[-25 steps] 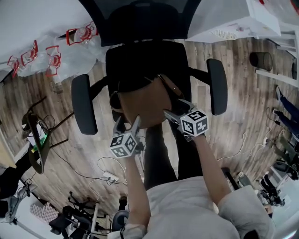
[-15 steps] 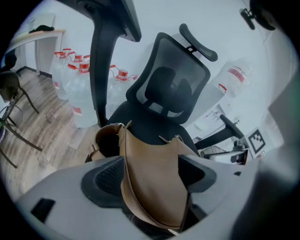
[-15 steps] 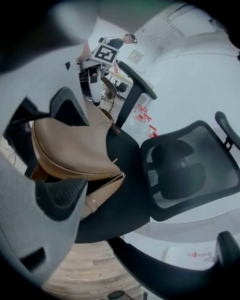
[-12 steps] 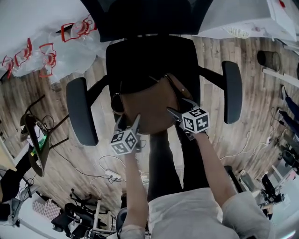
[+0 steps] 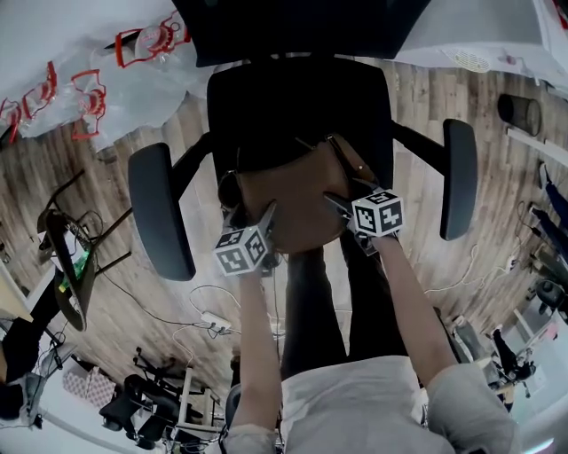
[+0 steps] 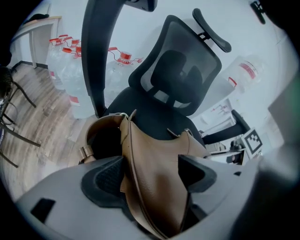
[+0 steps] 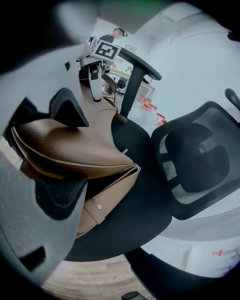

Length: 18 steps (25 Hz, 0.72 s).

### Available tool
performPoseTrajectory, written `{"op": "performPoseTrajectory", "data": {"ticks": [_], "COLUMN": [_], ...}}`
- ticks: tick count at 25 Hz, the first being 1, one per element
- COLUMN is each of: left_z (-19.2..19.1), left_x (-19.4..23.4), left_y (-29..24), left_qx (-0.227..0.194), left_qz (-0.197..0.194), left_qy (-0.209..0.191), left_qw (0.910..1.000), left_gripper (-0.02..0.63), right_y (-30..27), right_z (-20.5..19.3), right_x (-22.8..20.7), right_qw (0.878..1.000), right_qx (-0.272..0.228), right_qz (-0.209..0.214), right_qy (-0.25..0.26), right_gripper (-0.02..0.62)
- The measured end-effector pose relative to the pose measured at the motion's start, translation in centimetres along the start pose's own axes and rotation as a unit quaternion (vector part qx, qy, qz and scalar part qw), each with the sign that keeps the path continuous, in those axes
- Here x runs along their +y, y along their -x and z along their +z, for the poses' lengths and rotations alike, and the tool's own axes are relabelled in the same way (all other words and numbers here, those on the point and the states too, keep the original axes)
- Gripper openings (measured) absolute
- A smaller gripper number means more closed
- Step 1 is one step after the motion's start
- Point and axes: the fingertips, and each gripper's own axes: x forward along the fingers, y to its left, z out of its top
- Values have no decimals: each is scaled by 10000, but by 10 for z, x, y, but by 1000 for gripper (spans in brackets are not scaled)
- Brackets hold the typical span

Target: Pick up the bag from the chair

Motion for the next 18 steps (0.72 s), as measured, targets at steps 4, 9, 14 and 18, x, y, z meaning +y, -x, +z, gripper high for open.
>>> {"op": "performPoseTrajectory", "data": {"ticks": [4,9,14,18], "left_z": [0,-3,-14,-15], "left_x": [6,11,13,11], "left_y": [-12,-22,-36,-40], "left_qx": [156,507,949,1125], "left_qz": [-39,172,-131,-292], "left_qy": [57,-172,-27,2], "left_qw": [9999,9984,9954,9932], "left_gripper": [353,353,353,354], "right_y": [-10,-22,-31,-34], "right_z": [-2,-8,-12,-13], "right_x": [-4,-8,-8,-9], "right_qw": [9996,9979,9950,9935], "right_qx": [253,530,629,640], "right_qz": [-37,155,471,617], "right_qy": [-68,-341,-614,-714], "right_gripper": [351,385,408,413]}}
